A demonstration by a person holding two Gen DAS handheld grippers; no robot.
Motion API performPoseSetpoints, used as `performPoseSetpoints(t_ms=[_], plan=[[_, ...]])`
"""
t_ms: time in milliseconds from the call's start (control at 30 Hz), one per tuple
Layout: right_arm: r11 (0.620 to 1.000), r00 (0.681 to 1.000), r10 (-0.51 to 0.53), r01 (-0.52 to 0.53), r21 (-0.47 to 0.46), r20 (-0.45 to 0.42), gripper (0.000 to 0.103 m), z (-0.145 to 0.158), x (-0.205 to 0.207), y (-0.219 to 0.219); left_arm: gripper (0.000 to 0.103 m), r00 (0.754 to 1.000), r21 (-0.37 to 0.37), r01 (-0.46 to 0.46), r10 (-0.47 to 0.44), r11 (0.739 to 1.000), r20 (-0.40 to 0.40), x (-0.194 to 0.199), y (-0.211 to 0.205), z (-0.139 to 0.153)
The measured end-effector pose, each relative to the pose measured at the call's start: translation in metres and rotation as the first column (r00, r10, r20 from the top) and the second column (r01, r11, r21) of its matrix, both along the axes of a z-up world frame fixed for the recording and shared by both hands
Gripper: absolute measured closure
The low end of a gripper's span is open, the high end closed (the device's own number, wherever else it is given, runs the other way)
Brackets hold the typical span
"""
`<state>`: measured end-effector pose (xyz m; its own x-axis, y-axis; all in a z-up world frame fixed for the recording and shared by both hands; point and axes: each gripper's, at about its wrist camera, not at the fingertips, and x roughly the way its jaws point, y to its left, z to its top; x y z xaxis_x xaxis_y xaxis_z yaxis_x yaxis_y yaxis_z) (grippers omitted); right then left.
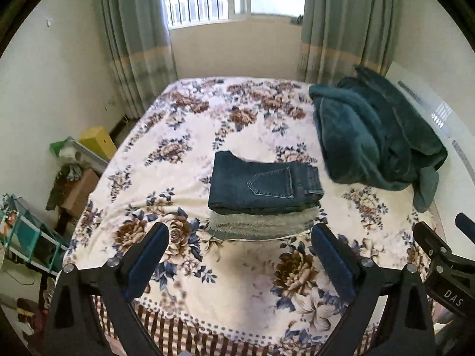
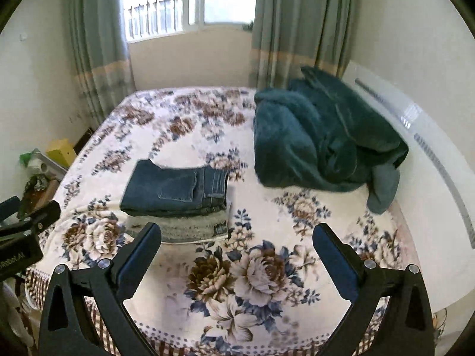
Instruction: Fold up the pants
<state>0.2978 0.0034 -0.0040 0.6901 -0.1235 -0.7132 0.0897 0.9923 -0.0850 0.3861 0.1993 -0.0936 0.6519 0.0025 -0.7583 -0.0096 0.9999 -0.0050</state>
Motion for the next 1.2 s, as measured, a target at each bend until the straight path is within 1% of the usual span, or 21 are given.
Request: performPoseSetpoints(t_ms=[200, 333, 500, 600, 833, 933, 1033, 1200], plan=[[0.999, 0.996, 0.045, -0.044, -0.01, 0.074, 0.0, 0.064, -0.072, 0.001, 0.005, 0.996, -0.01, -0.029, 0.029, 1.0, 0.084, -0.063, -0.004, 0.047], [0.998, 0.992, 0.059, -0.057, -0.023, 0.112, 0.0, 0.095, -0.114, 0.002, 0.005, 0.992, -0.031, -0.041, 0.044, 0.999, 0.118, -0.099, -0.005, 0.072], [0.999, 0.988, 0.047, -0.047, -0.006, 0.146, 0.0, 0.129, -0.16, 0.004, 0.005, 0.989, -0.023, -0.032, 0.035, 0.999, 0.141, -0.131, -0.003, 0.092], [0.999, 0.986, 0.049, -0.05, 0.0, 0.162, 0.0, 0.145, -0.181, 0.008, 0.005, 0.989, -0.023, -0.024, 0.027, 0.999, 0.144, -0.145, -0.002, 0.099], [0.999, 0.982, 0.042, -0.043, 0.004, 0.183, 0.0, 0.167, -0.213, 0.02, 0.005, 0.986, -0.028, -0.026, 0.03, 0.999, 0.165, -0.169, 0.012, 0.11], [0.999, 0.981, 0.037, -0.04, 0.011, 0.189, 0.0, 0.172, -0.217, 0.023, 0.005, 0.985, -0.03, -0.034, 0.039, 0.999, 0.17, -0.172, 0.017, 0.112], [0.999, 0.98, 0.039, -0.042, 0.01, 0.193, 0.0, 0.174, -0.217, 0.028, 0.0, 0.983, -0.031, -0.036, 0.041, 0.999, 0.178, -0.177, 0.021, 0.113], [0.999, 0.98, 0.043, -0.046, 0.007, 0.192, 0.0, 0.175, -0.215, 0.035, 0.0, 0.982, -0.031, -0.041, 0.046, 0.999, 0.184, -0.179, 0.025, 0.112]])
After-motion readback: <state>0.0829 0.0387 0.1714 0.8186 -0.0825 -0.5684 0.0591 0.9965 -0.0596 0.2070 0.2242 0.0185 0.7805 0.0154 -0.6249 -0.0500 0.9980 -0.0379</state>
